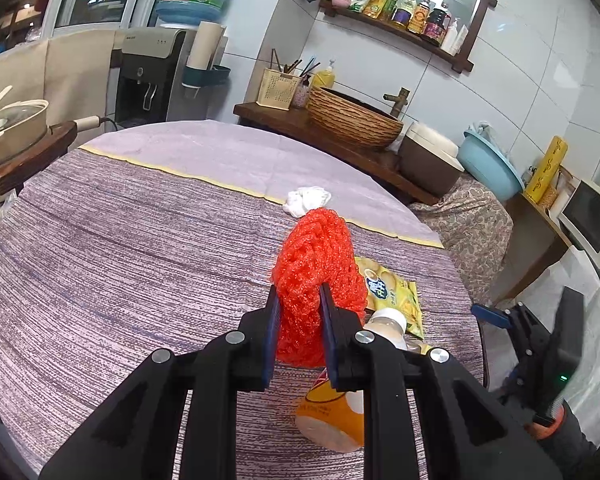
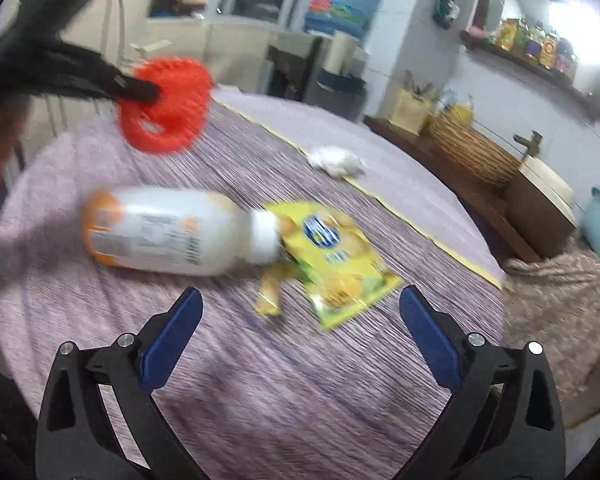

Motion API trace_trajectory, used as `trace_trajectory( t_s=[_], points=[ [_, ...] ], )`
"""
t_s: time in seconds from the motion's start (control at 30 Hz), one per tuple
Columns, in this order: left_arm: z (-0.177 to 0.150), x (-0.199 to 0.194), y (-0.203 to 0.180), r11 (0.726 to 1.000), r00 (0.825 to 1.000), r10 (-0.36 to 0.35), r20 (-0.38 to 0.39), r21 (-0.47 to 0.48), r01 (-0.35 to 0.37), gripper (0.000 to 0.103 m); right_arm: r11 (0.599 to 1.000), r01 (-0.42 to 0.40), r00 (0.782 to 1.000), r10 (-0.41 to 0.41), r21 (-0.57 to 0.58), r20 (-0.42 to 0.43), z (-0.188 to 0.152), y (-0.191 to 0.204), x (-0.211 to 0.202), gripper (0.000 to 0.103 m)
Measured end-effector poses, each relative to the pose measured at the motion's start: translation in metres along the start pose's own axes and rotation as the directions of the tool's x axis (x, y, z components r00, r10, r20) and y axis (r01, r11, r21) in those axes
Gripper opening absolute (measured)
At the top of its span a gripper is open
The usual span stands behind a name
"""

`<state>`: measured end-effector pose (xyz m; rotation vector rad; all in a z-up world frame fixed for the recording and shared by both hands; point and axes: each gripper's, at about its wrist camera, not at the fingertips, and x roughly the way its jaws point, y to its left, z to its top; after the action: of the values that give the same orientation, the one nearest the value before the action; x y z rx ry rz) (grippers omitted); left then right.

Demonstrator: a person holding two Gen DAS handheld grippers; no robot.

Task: Collect trash
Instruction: 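Grasp the yellow chip bag with the right gripper while the left holds the net, then carry both items to the bin and open both grippers to drop them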

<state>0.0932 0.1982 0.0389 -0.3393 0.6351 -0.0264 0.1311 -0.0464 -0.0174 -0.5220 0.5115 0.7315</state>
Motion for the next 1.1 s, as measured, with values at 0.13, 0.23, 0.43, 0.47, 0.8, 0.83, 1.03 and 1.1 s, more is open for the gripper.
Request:
trace_trajectory(
  t_s=[0.13, 0.23, 0.43, 0.47, 0.8, 0.83, 1.03, 1.1],
  points=[
    [-0.001, 0.002, -0.008, 1.0, 1.0, -0.011, -0.005, 0.012, 0.011, 0.019, 1.0, 0.017, 0.998, -0.018, -0.014, -0.067, 0.0, -0.006, 0.028, 0.096],
    [-0.001, 0.002, -0.012, 1.0, 1.0, -0.012, -0.005, 0.02, 0.012, 0.019, 0.999, 0.006, 0.995, -0.01, -0.041, -0.102, 0.002, -0.007, 0.049, 0.084],
    [-0.001, 0.005, -0.012, 1.0, 1.0, -0.005, -0.013, 0.023, 0.005, 0.019, 0.999, -0.042, 0.993, 0.041, -0.012, -0.107, 0.012, -0.008, 0.066, 0.026],
    [-0.001, 0.006, -0.013, 1.0, 1.0, -0.005, -0.015, 0.022, 0.005, 0.019, 0.999, -0.04, 0.993, 0.039, -0.006, -0.11, 0.012, -0.01, 0.067, 0.019],
    [0.001, 0.007, -0.033, 0.998, 0.999, -0.033, -0.019, 0.061, 0.034, 0.019, 0.988, -0.031, 0.999, 0.036, 0.151, -0.032, 0.009, -0.049, 0.038, 0.015],
    [0.002, 0.008, -0.038, 0.997, 0.999, -0.042, -0.019, 0.069, 0.043, 0.019, 0.986, -0.025, 0.999, 0.029, 0.162, -0.025, 0.008, -0.054, 0.033, 0.015],
    [0.001, 0.02, -0.083, 0.984, 0.992, -0.116, -0.043, 0.128, 0.121, 0.019, 0.972, 0.036, 0.999, -0.04, 0.232, 0.012, -0.008, -0.088, -0.007, 0.015],
    [-0.001, 0.028, -0.106, 0.974, 0.986, -0.153, -0.062, 0.158, 0.161, 0.019, 0.964, 0.067, 0.997, -0.074, 0.258, 0.016, -0.017, -0.103, -0.023, 0.015]
  ],
)
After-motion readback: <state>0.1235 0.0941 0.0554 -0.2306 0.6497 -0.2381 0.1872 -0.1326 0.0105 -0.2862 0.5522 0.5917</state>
